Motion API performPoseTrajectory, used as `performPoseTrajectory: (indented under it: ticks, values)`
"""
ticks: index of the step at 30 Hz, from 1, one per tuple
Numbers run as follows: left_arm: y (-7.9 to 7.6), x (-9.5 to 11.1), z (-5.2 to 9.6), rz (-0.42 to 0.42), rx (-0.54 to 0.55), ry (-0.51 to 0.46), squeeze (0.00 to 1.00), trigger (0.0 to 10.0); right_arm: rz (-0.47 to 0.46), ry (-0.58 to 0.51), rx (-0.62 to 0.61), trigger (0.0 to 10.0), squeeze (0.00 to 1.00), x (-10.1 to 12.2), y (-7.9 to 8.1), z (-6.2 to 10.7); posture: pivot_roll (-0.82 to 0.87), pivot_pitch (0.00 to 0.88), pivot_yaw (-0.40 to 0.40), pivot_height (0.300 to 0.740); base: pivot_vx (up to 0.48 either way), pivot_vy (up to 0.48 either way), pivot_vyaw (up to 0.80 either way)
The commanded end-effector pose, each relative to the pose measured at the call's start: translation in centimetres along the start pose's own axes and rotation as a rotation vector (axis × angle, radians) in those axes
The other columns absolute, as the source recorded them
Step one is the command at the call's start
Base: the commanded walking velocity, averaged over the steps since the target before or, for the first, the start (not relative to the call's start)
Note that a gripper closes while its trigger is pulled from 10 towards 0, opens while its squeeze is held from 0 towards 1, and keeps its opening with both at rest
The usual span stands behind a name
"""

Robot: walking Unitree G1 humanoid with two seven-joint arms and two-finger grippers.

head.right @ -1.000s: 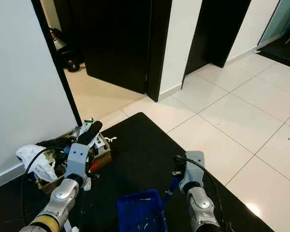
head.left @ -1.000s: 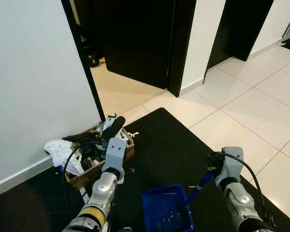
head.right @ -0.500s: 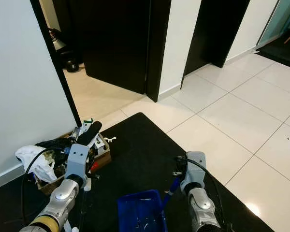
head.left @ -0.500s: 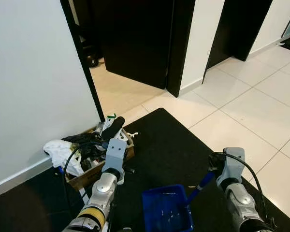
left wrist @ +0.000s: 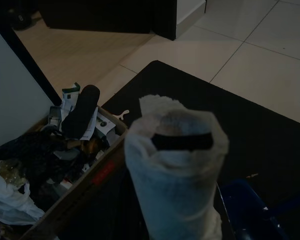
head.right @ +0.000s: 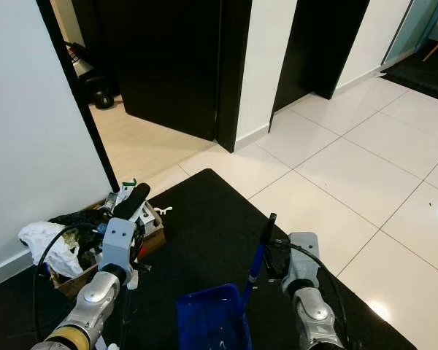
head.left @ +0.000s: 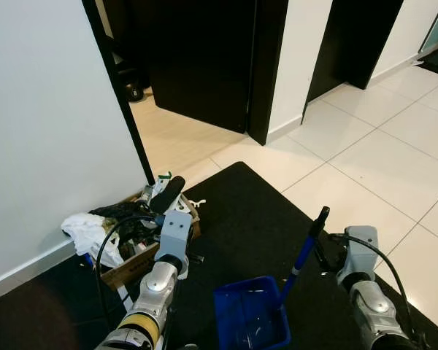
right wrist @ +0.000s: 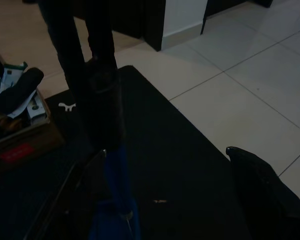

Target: Sweep floor

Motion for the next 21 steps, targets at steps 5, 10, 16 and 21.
performPoseTrajectory:
  ticks: [5,10,16,21]
  values:
    - [-0.2,-3.6,1.5,0.022,0.004,0.133,0.00,10.0,0.001,0.061,0.058,10.0,0.00,-2.8,1.1,2.1,0.05,0.034,-0.011,0.740,0.000,0.000,0.00]
    - [-0.1,-3.6,1.5,0.023,0.006,0.130,0.00,10.0,0.028,0.071,0.076,10.0,0.00,-4.5,2.4,3.9,0.04,0.046,0.000,0.740,0.000,0.000,0.00]
    - [-0.3,-3.5,1.5,0.020,-0.001,0.130,0.00,10.0,0.059,0.149,0.237,10.0,0.00,-5.5,4.9,3.6,0.04,0.045,-0.002,0.740,0.000,0.000,0.00]
    - [-0.3,-3.5,1.5,0.021,0.000,0.126,0.00,10.0,-0.046,0.165,0.258,10.0,0.00,-5.5,4.9,3.6,0.05,0.051,-0.019,0.740,0.000,0.000,0.00]
Point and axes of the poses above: a point about 5 cm out from each wrist's last joint towards the gripper, its own z axis pointing back from the gripper into the wrist, its own x axis along the axis of the wrist's last joint, y = z × x, the point moved 5 cm from there along -z, pointing out of the wrist towards the gripper
